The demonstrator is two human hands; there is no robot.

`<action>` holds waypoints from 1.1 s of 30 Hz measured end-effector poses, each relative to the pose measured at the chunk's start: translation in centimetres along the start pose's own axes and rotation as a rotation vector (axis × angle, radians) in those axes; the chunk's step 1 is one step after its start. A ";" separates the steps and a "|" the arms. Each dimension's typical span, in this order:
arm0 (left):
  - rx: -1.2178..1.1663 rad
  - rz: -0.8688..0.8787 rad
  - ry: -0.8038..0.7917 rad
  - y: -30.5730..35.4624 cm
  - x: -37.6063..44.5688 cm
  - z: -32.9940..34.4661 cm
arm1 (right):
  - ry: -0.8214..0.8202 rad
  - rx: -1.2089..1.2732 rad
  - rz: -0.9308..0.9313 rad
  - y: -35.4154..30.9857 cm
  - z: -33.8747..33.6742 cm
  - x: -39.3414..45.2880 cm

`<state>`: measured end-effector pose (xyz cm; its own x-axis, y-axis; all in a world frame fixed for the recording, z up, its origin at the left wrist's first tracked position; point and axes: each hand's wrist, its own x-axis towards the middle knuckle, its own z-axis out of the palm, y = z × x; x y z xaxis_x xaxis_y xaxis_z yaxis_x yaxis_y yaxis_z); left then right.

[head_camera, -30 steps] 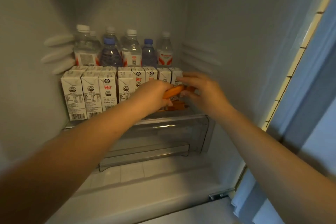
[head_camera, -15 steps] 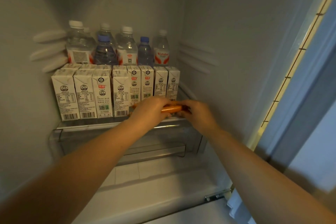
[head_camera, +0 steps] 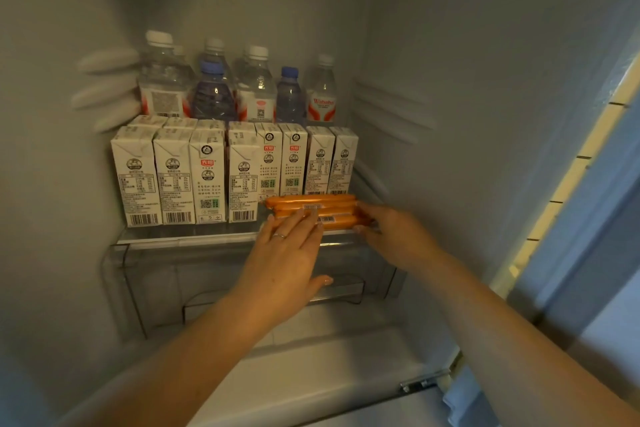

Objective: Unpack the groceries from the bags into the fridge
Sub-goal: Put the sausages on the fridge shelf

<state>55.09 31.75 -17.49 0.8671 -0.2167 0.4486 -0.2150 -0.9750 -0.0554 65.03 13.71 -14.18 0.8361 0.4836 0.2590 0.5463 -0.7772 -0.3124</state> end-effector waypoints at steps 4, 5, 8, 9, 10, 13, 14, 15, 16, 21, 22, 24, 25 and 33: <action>-0.004 0.010 0.000 -0.4 0.4 0.0 | -0.027 -0.066 -0.017 -0.4 0.7 0.0; 0.002 0.018 0.007 -0.6 0.5 0.1 | -0.022 -0.058 -0.017 -0.4 0.7 -0.1; 0.034 0.009 -0.015 -0.6 0.6 -0.2 | -0.032 0.039 -0.020 -0.4 0.0 -0.1; 0.033 0.000 -0.039 -0.5 0.7 -0.4 | -0.034 0.071 -0.029 -0.3 -0.2 0.0; 0.038 -0.007 -0.059 -0.5 0.8 -0.4 | -0.057 0.087 -0.015 -0.4 -0.5 0.2; 0.072 -0.036 -0.122 -0.8 1.2 -0.5 | -0.132 0.089 0.033 -0.3 -0.7 1.0; 0.078 -0.039 -0.125 -0.9 1.3 -0.6 | -0.159 0.083 0.039 -0.4 -0.8 1.1; 0.072 -0.043 -0.123 -1.0 1.3 -0.6 | -0.170 0.081 0.032 -0.5 -0.6 1.2; 0.056 -0.049 -0.123 -1.2 1.2 -0.6 | -0.178 0.069 0.033 -0.7 -0.5 1.2; 0.049 -0.048 -0.132 -2.1 0.6 -0.7 | -0.146 0.029 -0.005 -1.5 0.2 1.1; 0.042 -0.050 -0.137 -2.1 0.6 -0.7 | -0.150 0.032 0.001 -1.6 0.1 1.1; 0.031 -0.053 -0.141 -2.0 0.7 -0.8 | -0.164 0.034 0.007 -1.6 0.1 1.1; 0.024 -0.052 -0.143 -2.0 0.7 -0.9 | -0.157 0.045 0.001 -1.7 0.0 1.1; -0.198 -0.013 0.123 -2.3 -1.1 -2.2 | 0.055 0.229 -0.006 -5.2 -2.6 -2.7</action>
<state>53.69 34.31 -15.92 0.8118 -0.1851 0.5538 -0.2989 -0.9465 0.1219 59.83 15.44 -10.91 0.8321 0.4607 0.3087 0.5537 -0.6594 -0.5085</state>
